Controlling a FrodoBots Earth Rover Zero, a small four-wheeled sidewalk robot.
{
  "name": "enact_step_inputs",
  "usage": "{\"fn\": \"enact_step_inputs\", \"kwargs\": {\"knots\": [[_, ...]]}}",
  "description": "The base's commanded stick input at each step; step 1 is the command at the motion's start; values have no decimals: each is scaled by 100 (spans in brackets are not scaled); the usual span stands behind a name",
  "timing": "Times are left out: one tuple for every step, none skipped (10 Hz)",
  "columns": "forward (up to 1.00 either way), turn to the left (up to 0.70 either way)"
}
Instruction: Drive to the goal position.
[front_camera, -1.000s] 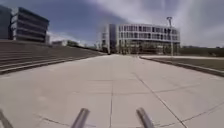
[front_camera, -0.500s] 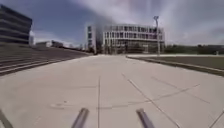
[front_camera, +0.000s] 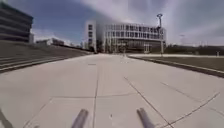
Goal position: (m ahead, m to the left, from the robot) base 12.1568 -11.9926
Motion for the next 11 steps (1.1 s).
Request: {"fn": "enact_step_inputs", "kwargs": {"knots": [[100,-9],[100,0],[100,0],[100,0],[100,0],[100,0],[100,-1],[100,-5],[100,-25],[100,-36],[100,-40]]}}
